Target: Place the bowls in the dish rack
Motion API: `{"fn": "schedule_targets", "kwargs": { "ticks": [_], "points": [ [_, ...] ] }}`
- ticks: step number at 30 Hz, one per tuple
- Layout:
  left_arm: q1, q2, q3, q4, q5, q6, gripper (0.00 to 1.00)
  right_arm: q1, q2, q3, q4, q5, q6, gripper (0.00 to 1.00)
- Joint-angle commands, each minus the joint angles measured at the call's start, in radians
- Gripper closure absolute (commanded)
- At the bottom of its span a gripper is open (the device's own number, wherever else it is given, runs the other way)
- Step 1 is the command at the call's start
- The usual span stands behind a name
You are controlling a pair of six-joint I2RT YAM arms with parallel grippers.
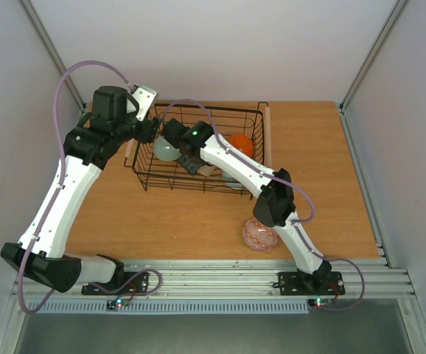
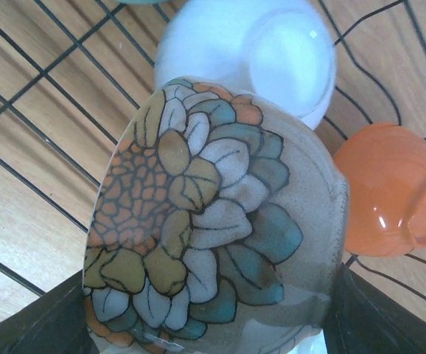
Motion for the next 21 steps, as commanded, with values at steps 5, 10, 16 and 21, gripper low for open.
{"fn": "schedule_targets", "kwargs": {
  "ticks": [5, 10, 16, 21],
  "points": [
    [0.005, -0.031, 0.01, 0.031, -0.002, 0.015, 0.3, 0.001, 0.091, 0.151, -0.134, 0.042, -0.021, 0.99],
    [0.006, -0.03, 0.008, 0.032, 0.002, 0.012, 0.29, 0.001, 0.121, 0.191, -0.166, 0.046, -0.032, 0.99],
    [0.006, -0.03, 0.006, 0.031, 0.002, 0.011, 0.29, 0.001, 0.147, 0.203, -0.186, 0.022, -0.03, 0.88],
    [0.006, -0.032, 0.005, 0.031, 0.002, 0.013, 0.29, 0.001, 0.146, 0.2, -0.176, 0.002, -0.033, 0.55]
  ]
}}
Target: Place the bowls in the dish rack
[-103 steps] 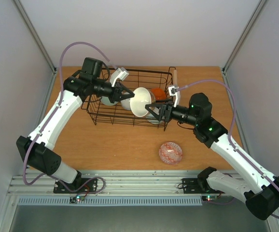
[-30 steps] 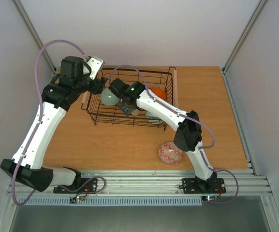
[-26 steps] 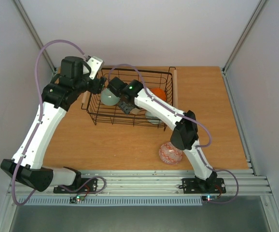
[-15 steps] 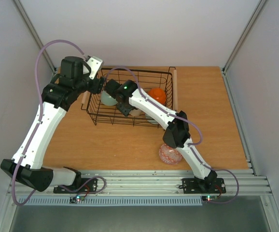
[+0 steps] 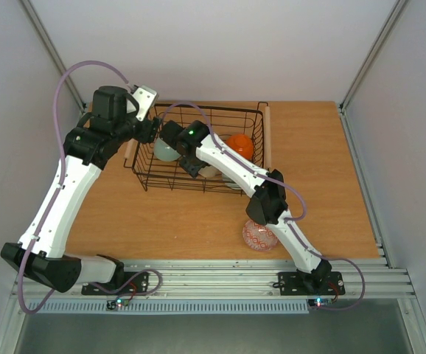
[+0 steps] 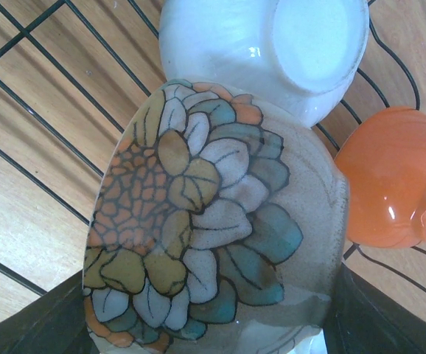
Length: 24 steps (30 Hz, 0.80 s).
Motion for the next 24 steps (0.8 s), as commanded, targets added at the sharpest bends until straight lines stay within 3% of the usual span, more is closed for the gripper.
{"fn": "schedule_targets", "kwargs": {
  "ticks": [1, 5, 13, 24],
  "points": [
    [0.005, -0.033, 0.005, 0.03, 0.004, 0.011, 0.29, 0.002, 0.021, 0.024, -0.015, -0.005, -0.02, 0.55],
    [0.006, -0.037, 0.001, 0.031, 0.004, 0.014, 0.29, 0.002, 0.02, 0.001, -0.008, -0.026, -0.027, 0.6],
    [0.005, -0.041, -0.004, 0.032, 0.033, 0.016, 0.29, 0.004, -0.091, -0.149, 0.09, -0.067, -0.055, 0.98],
    [0.006, -0.045, -0.009, 0.034, 0.037, 0.015, 0.28, 0.012, -0.236, -0.247, 0.15, -0.026, -0.073, 0.99]
  ]
}}
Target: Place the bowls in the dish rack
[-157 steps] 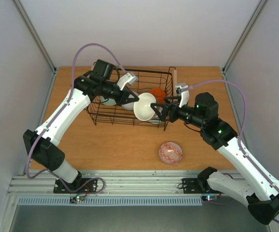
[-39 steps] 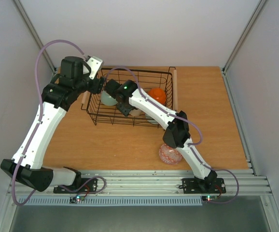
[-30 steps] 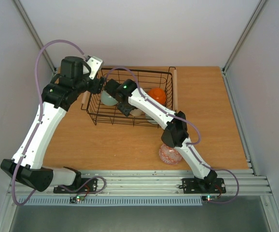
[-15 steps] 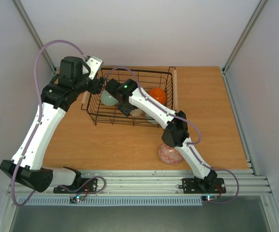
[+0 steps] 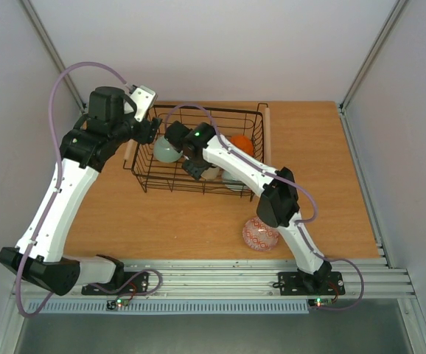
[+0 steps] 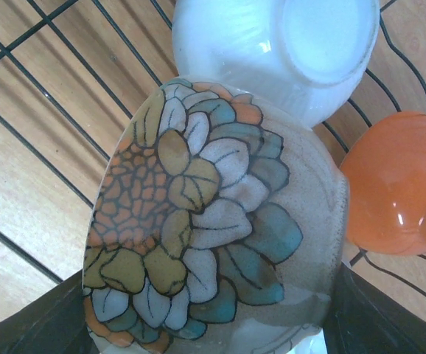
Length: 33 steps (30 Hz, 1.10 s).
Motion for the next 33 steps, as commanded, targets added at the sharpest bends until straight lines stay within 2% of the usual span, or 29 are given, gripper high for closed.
{"fn": "schedule_targets", "kwargs": {
  "ticks": [1, 7, 20, 29, 33],
  "points": [
    [0.005, -0.022, -0.009, 0.034, 0.011, 0.009, 0.28, 0.021, -0.107, -0.009, 0.006, 0.048, -0.025, 0.99],
    [0.005, -0.023, -0.012, 0.035, 0.012, 0.009, 0.28, 0.022, -0.135, -0.014, 0.008, 0.097, -0.038, 0.99],
    [0.005, -0.022, -0.019, 0.042, 0.01, 0.011, 0.28, 0.032, -0.07, 0.022, 0.015, -0.009, -0.093, 0.99],
    [0.006, -0.024, -0.02, 0.041, 0.008, 0.012, 0.28, 0.016, 0.082, 0.207, -0.033, -0.008, -0.123, 0.99],
    [0.005, -0.026, -0.019, 0.04, 0.007, 0.011, 0.28, -0.013, 0.12, 0.25, -0.03, 0.046, -0.092, 0.99]
  ]
}}
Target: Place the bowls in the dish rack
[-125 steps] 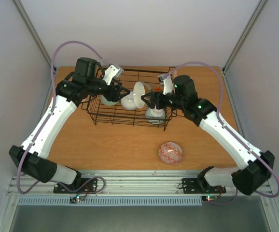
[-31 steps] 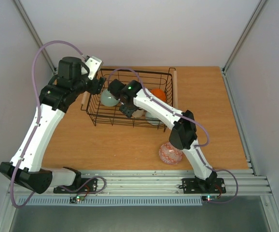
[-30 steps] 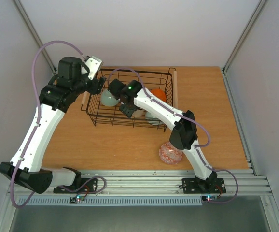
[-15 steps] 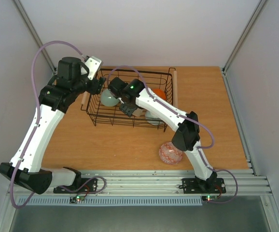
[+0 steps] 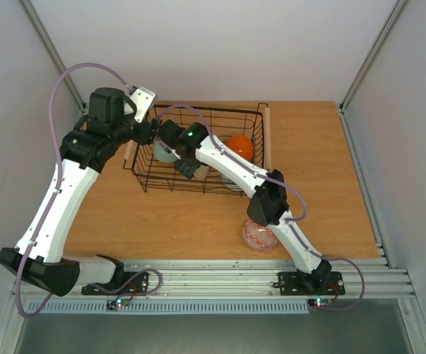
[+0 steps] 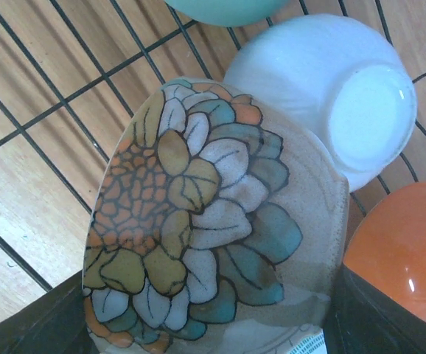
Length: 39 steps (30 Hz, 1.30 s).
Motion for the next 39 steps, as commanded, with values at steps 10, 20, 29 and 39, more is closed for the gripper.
{"fn": "schedule_targets", "kwargs": {
  "ticks": [10, 20, 29, 39],
  "points": [
    [0.005, -0.014, -0.01, 0.039, 0.015, 0.007, 0.28, -0.053, 0.024, 0.062, 0.036, 0.215, 0.038, 0.99],
    [0.005, -0.014, -0.014, 0.041, 0.02, 0.007, 0.28, -0.06, 0.075, 0.088, -0.023, 0.169, 0.025, 0.99],
    [0.005, -0.017, -0.013, 0.041, 0.017, 0.005, 0.28, -0.049, 0.112, 0.085, -0.06, 0.13, 0.033, 0.99],
    [0.005, -0.033, 0.018, 0.033, -0.089, 0.023, 0.28, -0.021, 0.175, 0.081, -0.071, 0.163, 0.073, 0.92]
  ]
}}
